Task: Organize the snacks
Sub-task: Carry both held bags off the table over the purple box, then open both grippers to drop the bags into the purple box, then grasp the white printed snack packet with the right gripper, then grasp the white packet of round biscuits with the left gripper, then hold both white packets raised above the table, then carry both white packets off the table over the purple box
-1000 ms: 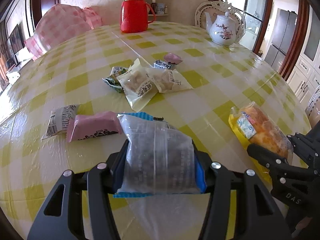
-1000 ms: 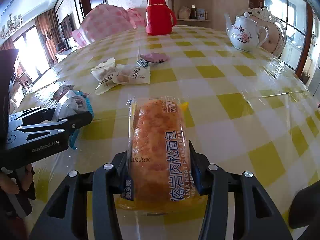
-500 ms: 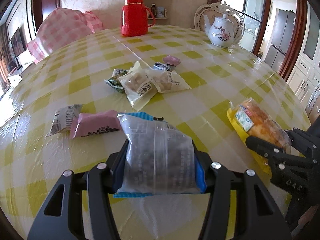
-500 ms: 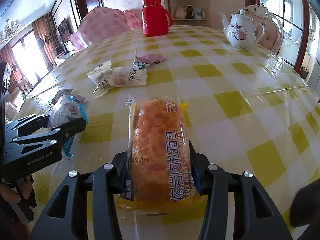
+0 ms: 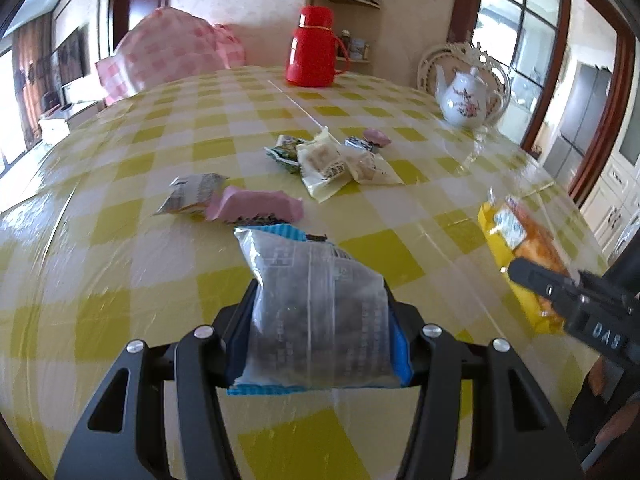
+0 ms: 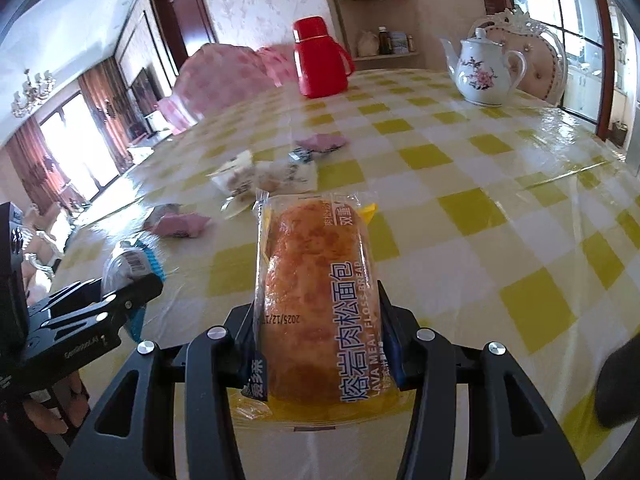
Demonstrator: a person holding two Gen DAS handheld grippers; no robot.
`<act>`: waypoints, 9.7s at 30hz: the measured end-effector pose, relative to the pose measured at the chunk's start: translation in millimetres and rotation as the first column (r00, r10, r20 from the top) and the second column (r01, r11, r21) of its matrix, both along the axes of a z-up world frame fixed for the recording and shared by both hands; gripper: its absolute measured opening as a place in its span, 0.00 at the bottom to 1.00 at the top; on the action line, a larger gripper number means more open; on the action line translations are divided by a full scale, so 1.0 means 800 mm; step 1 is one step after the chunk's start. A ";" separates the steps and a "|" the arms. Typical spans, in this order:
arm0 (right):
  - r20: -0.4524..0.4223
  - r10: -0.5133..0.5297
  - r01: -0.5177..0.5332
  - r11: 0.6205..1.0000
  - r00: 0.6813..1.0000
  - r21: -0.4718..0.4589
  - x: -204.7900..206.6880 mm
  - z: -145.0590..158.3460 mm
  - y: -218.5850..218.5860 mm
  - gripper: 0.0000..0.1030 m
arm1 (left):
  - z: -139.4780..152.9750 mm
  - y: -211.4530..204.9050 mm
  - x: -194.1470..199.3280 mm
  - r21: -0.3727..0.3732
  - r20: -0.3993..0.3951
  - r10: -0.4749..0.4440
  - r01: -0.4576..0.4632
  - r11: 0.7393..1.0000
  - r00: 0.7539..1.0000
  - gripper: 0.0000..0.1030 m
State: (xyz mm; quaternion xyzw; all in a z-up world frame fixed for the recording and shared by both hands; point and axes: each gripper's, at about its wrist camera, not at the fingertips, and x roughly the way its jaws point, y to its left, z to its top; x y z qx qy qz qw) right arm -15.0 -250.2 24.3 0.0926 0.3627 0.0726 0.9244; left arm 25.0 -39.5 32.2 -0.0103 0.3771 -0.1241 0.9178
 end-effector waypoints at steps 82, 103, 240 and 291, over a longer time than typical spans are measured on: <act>0.111 0.609 -0.610 0.792 0.785 -0.030 -0.235 0.031 0.400 0.74 | 0.053 0.457 -0.323 0.136 0.133 0.576 -0.591 0.795 0.806 0.95; 0.006 0.053 -0.053 0.998 0.999 0.026 -0.104 -0.002 0.090 0.84 | 0.017 0.132 -0.058 -0.191 -0.076 0.194 -0.205 0.960 0.978 0.98; 0.052 0.127 -0.131 0.987 0.991 0.089 -0.093 0.006 0.089 0.22 | 0.023 0.028 -0.108 -0.055 0.141 0.007 0.001 0.999 0.990 0.33; 0.055 0.733 -0.720 0.678 0.678 -0.147 -0.279 0.039 0.459 0.23 | 0.047 0.366 -0.291 0.184 0.101 0.405 -0.418 0.890 0.909 0.33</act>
